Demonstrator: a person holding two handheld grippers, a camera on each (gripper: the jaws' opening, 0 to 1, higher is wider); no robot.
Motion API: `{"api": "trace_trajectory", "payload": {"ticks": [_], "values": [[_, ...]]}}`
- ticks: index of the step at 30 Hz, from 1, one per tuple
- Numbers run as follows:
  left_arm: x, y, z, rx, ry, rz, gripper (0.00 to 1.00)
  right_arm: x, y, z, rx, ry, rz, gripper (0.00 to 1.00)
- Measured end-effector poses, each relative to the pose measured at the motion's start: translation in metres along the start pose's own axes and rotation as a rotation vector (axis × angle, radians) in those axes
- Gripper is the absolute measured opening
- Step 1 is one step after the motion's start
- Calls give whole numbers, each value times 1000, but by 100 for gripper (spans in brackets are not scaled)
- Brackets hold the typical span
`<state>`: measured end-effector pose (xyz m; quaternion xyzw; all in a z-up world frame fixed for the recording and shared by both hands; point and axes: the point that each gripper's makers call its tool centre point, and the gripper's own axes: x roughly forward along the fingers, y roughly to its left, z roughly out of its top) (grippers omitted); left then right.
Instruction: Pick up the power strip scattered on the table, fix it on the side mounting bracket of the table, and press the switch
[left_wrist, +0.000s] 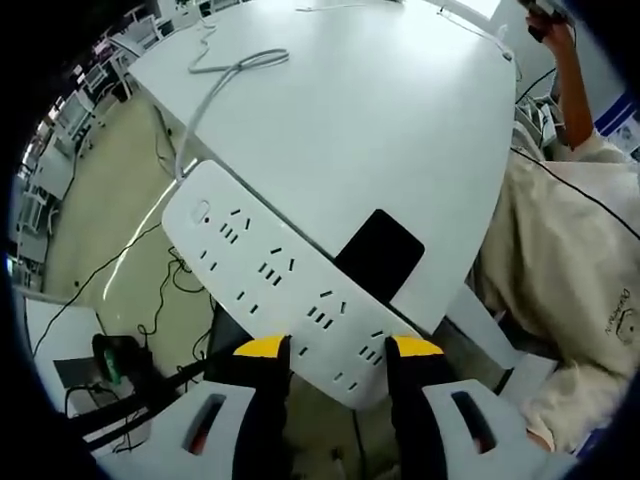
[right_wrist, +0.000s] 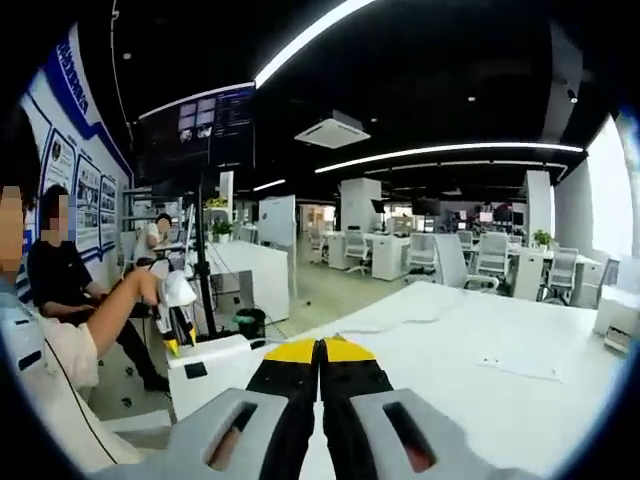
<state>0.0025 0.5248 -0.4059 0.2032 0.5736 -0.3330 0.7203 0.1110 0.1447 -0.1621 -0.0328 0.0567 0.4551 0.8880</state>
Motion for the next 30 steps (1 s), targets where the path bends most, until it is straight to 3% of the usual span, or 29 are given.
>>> {"api": "trace_trajectory", "payload": {"ticks": [18, 30], "values": [[0, -1, 1, 7, -2, -1, 43, 52, 11, 29, -40, 30, 64, 0], [1, -2, 1, 9, 6, -1, 43, 89, 32, 51, -84, 46, 122, 0]]}}
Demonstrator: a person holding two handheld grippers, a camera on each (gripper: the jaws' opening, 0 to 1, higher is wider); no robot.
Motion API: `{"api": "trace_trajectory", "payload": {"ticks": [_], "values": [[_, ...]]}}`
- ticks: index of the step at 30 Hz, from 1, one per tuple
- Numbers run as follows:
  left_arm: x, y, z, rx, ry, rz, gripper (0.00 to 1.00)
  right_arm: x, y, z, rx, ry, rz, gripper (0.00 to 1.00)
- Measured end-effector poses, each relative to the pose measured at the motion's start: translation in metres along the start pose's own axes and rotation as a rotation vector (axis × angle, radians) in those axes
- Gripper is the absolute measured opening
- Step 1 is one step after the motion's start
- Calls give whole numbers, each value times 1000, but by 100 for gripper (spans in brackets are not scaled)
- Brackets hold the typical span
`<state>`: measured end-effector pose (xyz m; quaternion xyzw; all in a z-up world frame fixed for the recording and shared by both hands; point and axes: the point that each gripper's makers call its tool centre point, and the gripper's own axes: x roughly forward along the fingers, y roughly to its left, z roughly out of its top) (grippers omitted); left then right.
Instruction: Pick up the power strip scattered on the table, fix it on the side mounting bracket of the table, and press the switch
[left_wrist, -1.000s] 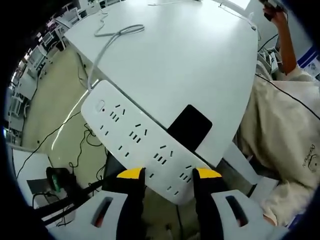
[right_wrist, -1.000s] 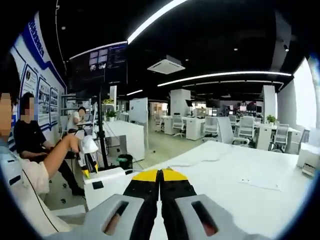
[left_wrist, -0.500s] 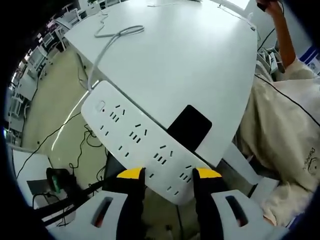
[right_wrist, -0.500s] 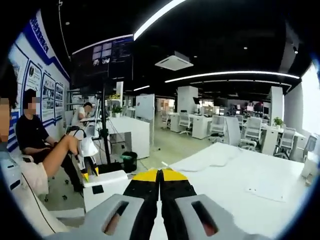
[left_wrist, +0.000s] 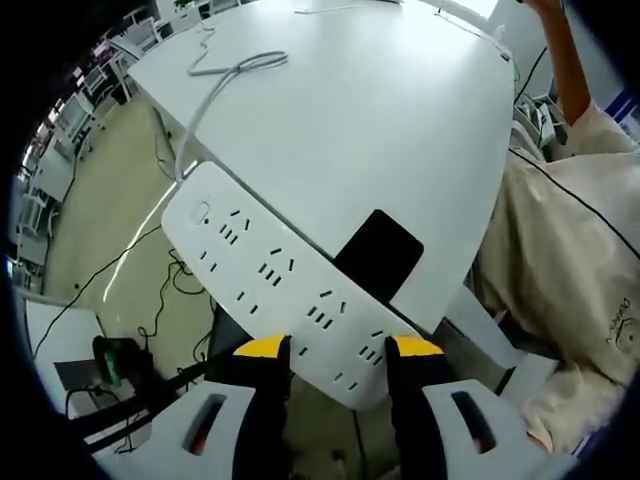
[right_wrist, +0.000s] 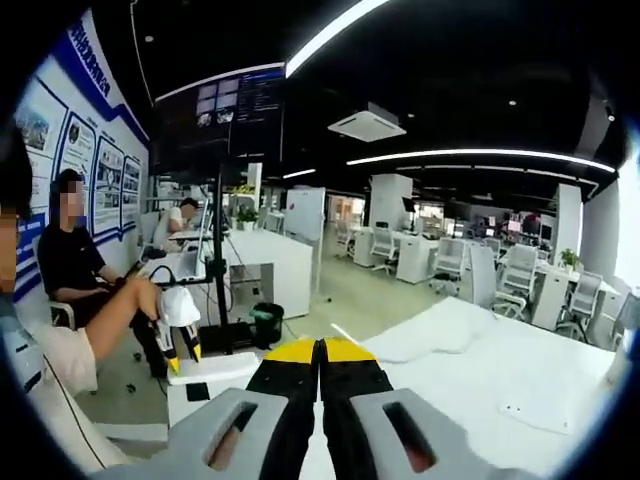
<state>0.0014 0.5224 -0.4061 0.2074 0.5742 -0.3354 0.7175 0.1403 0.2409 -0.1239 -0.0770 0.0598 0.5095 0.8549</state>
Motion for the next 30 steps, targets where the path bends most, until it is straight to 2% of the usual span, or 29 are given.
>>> {"api": "trace_trajectory", "payload": {"ticks": [6, 9, 18, 30], "values": [[0, 0, 0, 1, 4, 0, 43, 8, 1, 1, -6, 11, 9, 0], [0, 0, -1, 0, -8, 0, 43, 30, 1, 2, -18, 41, 32, 0], [0, 0, -1, -2, -29, 0, 43, 58, 9, 2, -17, 57, 73, 0], [0, 1, 0, -2, -13, 2, 43, 92, 23, 4, -28, 78, 129, 0]]}}
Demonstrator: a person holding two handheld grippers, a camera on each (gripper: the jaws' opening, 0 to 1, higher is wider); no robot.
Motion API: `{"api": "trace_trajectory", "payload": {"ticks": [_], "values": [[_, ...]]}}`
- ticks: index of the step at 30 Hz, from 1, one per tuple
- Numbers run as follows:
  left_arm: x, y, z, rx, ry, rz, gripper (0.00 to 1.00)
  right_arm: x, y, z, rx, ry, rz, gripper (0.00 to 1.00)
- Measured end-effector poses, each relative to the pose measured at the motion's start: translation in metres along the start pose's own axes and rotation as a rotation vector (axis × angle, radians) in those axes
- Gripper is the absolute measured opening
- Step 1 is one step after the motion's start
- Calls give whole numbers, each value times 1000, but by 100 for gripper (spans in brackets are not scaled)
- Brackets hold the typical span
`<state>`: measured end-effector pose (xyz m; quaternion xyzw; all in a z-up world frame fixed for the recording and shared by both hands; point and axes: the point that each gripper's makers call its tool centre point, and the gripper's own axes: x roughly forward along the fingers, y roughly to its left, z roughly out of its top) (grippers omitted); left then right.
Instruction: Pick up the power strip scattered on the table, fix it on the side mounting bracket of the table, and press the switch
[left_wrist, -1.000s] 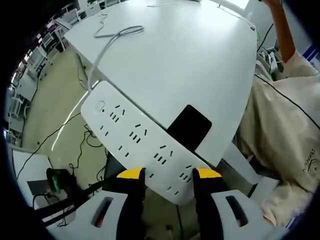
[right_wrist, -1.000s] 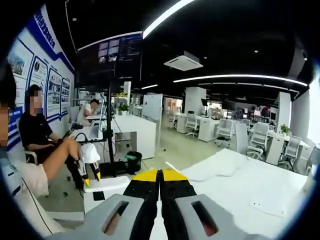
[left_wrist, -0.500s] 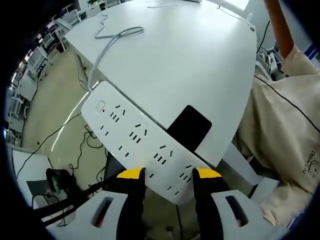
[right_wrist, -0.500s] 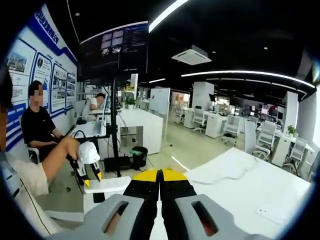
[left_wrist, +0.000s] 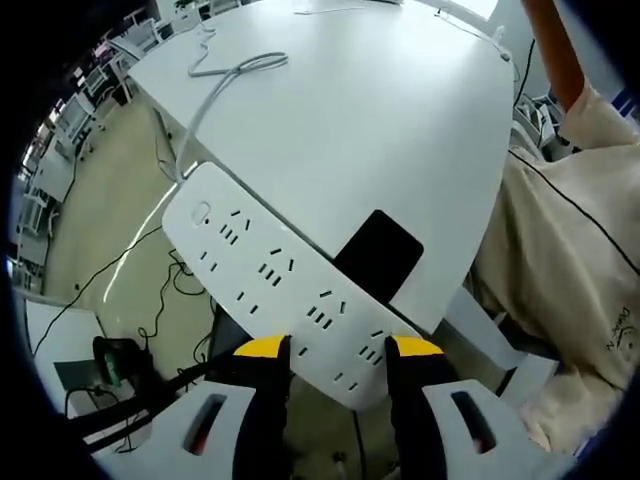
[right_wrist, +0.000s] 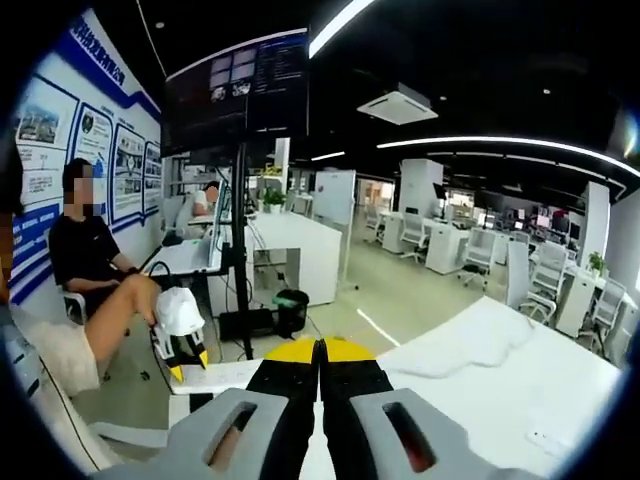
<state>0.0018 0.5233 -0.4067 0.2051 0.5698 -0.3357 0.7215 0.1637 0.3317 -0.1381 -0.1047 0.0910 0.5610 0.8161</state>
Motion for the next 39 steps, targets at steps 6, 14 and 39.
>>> {"api": "trace_trajectory", "payload": {"ticks": [6, 14, 39], "values": [[0, 1, 0, 2, -7, -1, 43, 16, 8, -1, -4, 18, 25, 0], [1, 0, 0, 4, 5, -1, 43, 36, 18, 0, -20, 48, 58, 0], [0, 1, 0, 4, -15, -1, 43, 96, 50, -12, -43, 135, 160, 0]]}}
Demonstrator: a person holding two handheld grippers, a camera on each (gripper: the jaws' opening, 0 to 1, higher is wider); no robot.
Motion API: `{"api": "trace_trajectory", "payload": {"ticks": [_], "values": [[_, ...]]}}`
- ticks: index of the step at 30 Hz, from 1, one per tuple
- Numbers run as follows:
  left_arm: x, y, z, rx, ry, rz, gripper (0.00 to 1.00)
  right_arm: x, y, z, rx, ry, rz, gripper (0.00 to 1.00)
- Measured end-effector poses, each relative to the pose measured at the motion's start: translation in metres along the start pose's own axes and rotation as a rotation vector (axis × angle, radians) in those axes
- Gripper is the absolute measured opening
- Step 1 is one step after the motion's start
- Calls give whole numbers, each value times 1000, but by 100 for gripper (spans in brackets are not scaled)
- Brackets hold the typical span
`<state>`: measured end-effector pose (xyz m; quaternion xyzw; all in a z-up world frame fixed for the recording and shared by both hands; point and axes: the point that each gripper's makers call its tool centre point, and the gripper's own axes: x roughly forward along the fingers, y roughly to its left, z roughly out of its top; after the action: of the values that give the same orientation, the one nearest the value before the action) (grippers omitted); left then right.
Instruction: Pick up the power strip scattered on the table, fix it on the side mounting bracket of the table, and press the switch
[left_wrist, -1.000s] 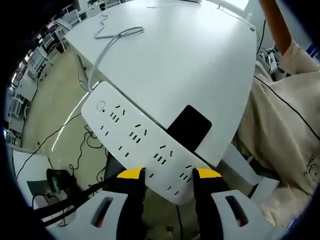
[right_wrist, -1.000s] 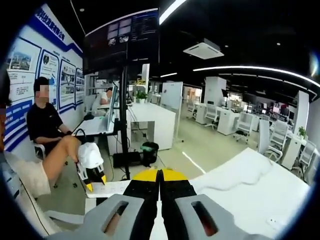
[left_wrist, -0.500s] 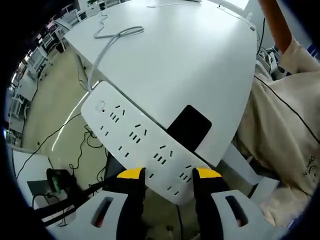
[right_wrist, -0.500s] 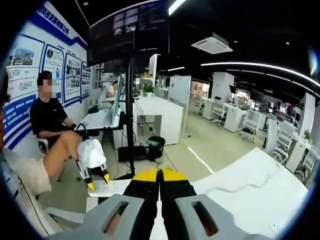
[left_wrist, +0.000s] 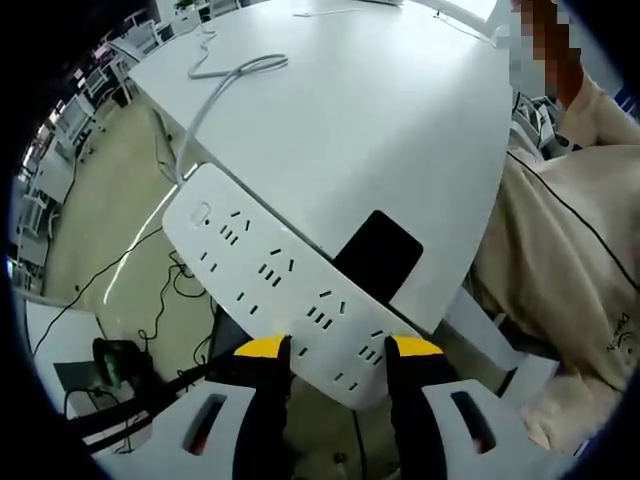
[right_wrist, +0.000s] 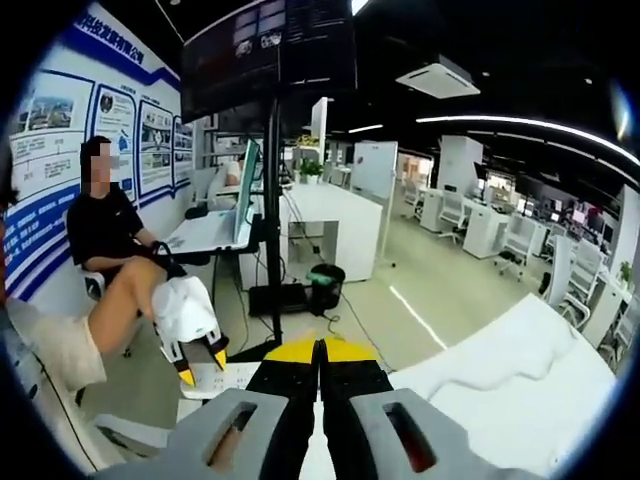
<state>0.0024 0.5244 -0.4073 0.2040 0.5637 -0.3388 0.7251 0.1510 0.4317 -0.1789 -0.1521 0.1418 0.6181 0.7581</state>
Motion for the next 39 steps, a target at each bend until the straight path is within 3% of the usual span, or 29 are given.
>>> {"api": "trace_trajectory", "payload": {"ticks": [21, 39], "values": [[-1, -1, 2, 6, 1, 0, 43, 47, 18, -27, 1, 68, 92, 0], [-1, -9, 3, 7, 7, 2, 43, 70, 24, -51, 35, 123, 138, 0]]}}
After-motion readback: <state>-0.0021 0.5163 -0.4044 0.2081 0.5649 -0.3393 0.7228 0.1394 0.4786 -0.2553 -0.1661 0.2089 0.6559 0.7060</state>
